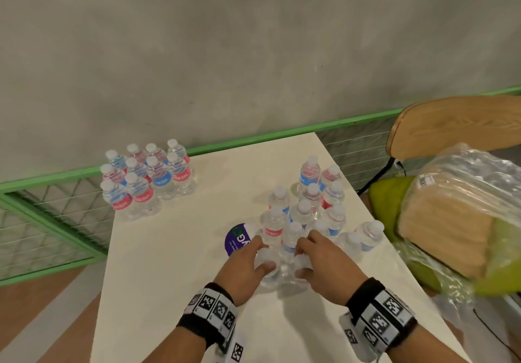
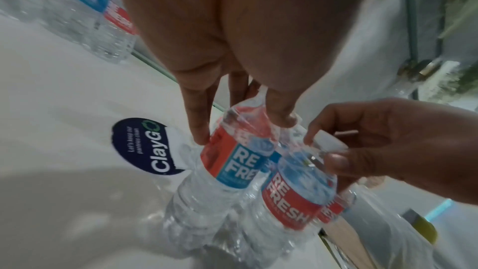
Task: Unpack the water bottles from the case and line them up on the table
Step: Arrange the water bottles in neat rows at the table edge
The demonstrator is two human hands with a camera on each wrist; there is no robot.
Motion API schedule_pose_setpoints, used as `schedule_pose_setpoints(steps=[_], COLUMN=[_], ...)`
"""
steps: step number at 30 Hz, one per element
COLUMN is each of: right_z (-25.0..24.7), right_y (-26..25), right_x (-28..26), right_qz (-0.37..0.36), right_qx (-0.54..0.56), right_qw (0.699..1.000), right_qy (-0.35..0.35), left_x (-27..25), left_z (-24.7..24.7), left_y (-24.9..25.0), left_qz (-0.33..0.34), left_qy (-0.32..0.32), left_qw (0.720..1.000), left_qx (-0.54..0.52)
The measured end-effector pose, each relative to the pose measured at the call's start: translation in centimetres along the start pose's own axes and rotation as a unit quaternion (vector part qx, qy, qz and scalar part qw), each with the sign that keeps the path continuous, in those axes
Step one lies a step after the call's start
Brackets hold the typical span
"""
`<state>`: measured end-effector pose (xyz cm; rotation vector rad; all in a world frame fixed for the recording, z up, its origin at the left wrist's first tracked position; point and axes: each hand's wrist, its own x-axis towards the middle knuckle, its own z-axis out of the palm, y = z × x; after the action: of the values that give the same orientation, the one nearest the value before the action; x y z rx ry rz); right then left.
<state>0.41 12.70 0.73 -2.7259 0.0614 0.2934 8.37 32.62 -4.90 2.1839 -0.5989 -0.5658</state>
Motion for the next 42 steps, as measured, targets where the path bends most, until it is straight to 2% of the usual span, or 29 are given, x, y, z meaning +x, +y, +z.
schedule_pose_setpoints(steps=[5,11,15,21,27,30,42], right_z=[0.6,3.1,4.9,6.0,6.6,6.6,3.9], right_y=[-2.6,-8.1,-12.1,-16.4,-17.3,-17.2,-18.7], right_x=[1.4,4.0,6.7,10.7,14.0,15.6,24.5], right_qz=[-0.012,-0.055,-0.091,-0.12,-0.13,-0.131,-0.086], right_qx=[0.058,0.093,0.08,0.097,0.109,0.123,0.092], right_qw=[0.998,0.992,0.991,0.987,0.985,0.984,0.992], right_qy=[-0.033,-0.061,-0.062,-0.047,-0.013,0.002,0.001], left_x=[-2.5,-5.5,-6.4,-6.6,-7.4,-6.8,2.7], left_z=[-3.4,-8.0,-11.0,-13.9,-14.4,-14.8,-19.1], left_y=[-2.8,-6.5,-8.8,-10.2,-11.5,-12.2,-13.0], left_qz=[-0.072,-0.131,-0.169,-0.213,-0.138,-0.132,-0.163], left_qy=[0.111,0.199,0.251,0.246,0.209,0.203,0.258], left_qw=[0.991,0.971,0.953,0.944,0.967,0.969,0.95], left_qx=[-0.018,-0.024,0.03,0.049,0.052,0.047,0.07])
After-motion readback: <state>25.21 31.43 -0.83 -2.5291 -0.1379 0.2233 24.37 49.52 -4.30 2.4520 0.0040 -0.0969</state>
